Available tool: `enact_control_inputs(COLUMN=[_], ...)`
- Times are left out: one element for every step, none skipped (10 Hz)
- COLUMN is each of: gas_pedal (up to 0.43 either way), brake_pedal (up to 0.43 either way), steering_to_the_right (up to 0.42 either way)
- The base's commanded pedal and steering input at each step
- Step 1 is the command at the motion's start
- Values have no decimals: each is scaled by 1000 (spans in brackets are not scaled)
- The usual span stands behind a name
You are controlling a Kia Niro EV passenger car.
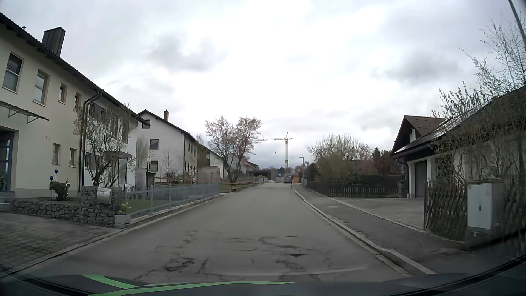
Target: Follow the waypoints while adhering to traffic rules and regulations
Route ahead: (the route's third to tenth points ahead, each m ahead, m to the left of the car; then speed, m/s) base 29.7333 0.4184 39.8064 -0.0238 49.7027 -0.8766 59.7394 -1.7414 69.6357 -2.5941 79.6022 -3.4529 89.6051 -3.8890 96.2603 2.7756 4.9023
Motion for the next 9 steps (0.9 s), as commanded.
enact_control_inputs(gas_pedal=[98,87,87,87,87,87,87,87,87], brake_pedal=[0,0,0,0,0,0,0,0,0], steering_to_the_right=[12,14,15,16,17,16,17,17,17])
